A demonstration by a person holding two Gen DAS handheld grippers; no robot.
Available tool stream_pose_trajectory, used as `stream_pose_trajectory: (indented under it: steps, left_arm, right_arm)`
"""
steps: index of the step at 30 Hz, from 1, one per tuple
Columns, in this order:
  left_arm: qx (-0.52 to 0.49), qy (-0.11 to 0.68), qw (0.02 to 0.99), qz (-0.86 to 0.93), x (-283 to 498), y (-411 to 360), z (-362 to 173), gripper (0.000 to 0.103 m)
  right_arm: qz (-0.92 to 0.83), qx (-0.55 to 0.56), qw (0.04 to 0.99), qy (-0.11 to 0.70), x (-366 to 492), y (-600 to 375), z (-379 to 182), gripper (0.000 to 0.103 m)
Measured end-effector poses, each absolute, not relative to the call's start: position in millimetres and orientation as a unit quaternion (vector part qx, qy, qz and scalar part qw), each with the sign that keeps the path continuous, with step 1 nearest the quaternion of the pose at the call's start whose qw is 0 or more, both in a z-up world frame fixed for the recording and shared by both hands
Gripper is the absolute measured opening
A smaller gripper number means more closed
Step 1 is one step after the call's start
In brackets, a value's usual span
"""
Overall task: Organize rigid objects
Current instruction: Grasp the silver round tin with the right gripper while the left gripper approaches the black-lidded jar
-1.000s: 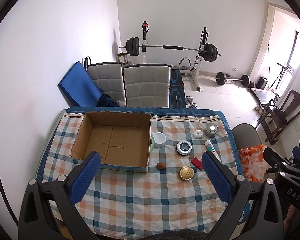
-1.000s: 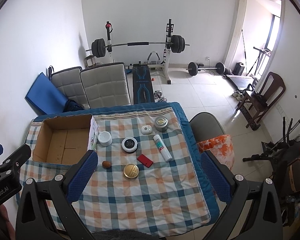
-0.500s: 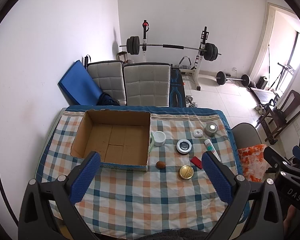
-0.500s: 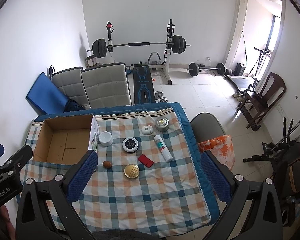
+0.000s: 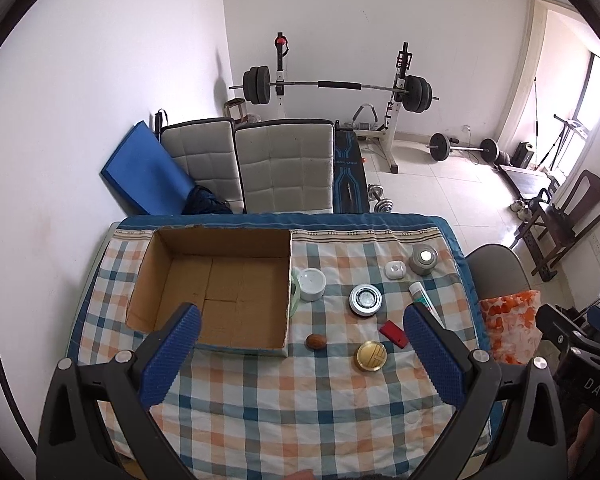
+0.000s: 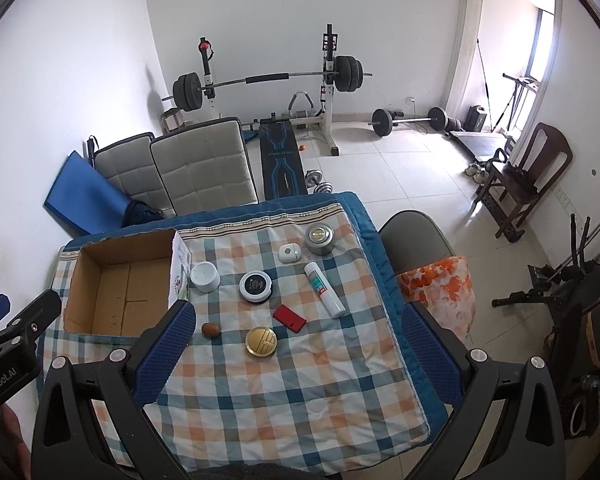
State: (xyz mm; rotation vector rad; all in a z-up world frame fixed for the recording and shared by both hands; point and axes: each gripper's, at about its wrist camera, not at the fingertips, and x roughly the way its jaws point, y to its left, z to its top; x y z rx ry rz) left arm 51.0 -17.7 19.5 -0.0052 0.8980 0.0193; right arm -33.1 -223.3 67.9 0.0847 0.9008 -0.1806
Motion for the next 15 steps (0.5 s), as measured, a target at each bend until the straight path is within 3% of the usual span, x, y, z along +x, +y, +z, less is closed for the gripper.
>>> stream_pose_trajectory:
  steps: [9, 15]
  left_arm:
    - [0.008, 0.507, 0.862, -0.030, 194, -58, -66, 0.103]
    - [-0.018, 0.575, 0.818, -0.032, 286, -90, -141, 0.103]
  right_arm:
    - [-0.103, 0.061, 0.854, 0.506, 90, -293, -16, 0.103]
    - [-0.081, 0.092, 0.806, 0.579, 199, -335, -105, 0.103]
